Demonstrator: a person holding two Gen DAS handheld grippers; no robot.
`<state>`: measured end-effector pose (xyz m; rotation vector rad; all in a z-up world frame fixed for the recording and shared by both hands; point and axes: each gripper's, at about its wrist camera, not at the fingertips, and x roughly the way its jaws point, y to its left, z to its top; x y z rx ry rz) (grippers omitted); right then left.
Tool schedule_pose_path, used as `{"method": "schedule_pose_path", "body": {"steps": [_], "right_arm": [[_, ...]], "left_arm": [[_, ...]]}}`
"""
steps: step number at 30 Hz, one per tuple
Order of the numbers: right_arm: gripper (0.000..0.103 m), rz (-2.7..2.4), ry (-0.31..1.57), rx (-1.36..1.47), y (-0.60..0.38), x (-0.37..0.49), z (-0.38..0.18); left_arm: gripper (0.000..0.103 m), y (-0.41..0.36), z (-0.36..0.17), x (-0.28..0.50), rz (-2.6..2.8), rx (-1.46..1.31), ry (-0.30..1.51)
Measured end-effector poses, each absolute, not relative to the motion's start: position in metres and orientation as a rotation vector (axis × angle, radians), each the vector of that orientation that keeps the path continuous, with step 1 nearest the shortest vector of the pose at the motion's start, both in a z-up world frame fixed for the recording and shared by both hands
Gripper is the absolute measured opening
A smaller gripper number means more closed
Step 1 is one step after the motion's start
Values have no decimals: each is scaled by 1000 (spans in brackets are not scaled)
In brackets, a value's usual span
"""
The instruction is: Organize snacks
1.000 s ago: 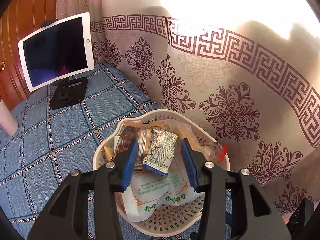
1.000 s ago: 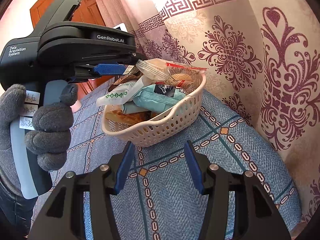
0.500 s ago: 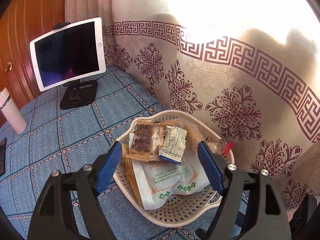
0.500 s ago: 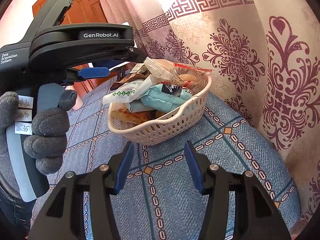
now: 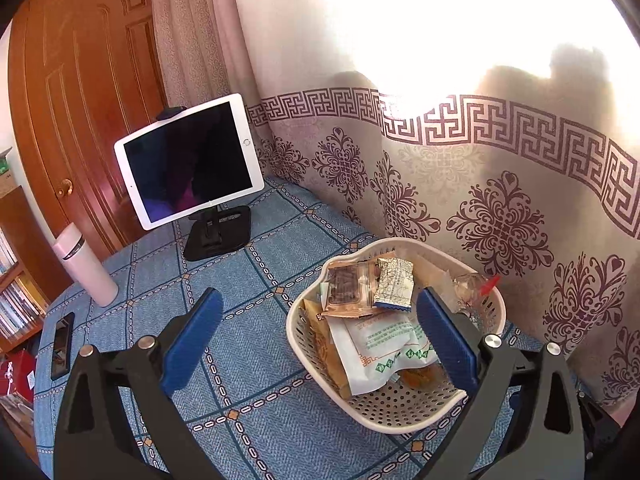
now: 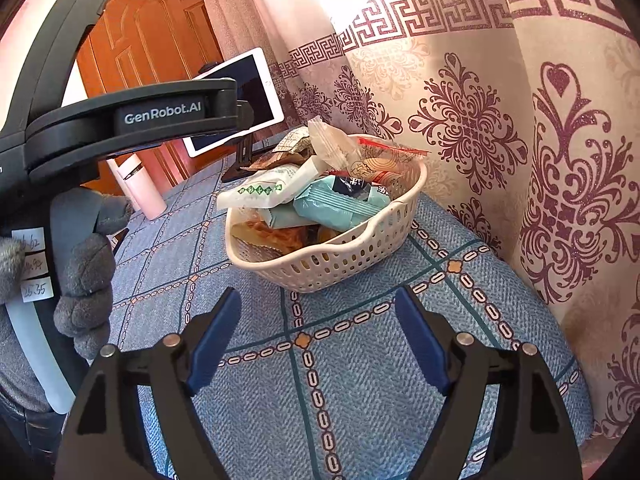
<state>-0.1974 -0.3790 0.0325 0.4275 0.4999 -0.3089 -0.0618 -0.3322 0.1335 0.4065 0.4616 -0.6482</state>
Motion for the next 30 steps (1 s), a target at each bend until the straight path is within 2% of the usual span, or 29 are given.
{"method": "schedule_pose_path", "body": {"steps": [3, 7, 15, 30], "right_arm": [[82, -313, 501, 416, -376, -197, 35], [92, -338, 499, 398, -373, -198, 39], [97, -384, 505, 333, -368, -198, 48], [97, -455, 502, 222, -364, -193, 70]], "left_arm": [[99, -326, 137, -66, -643, 403, 446], [99, -316, 139, -66, -629, 387, 448], [100, -295, 135, -67, -599, 372, 457], [100, -270, 130, -72, -576, 404, 445]]}}
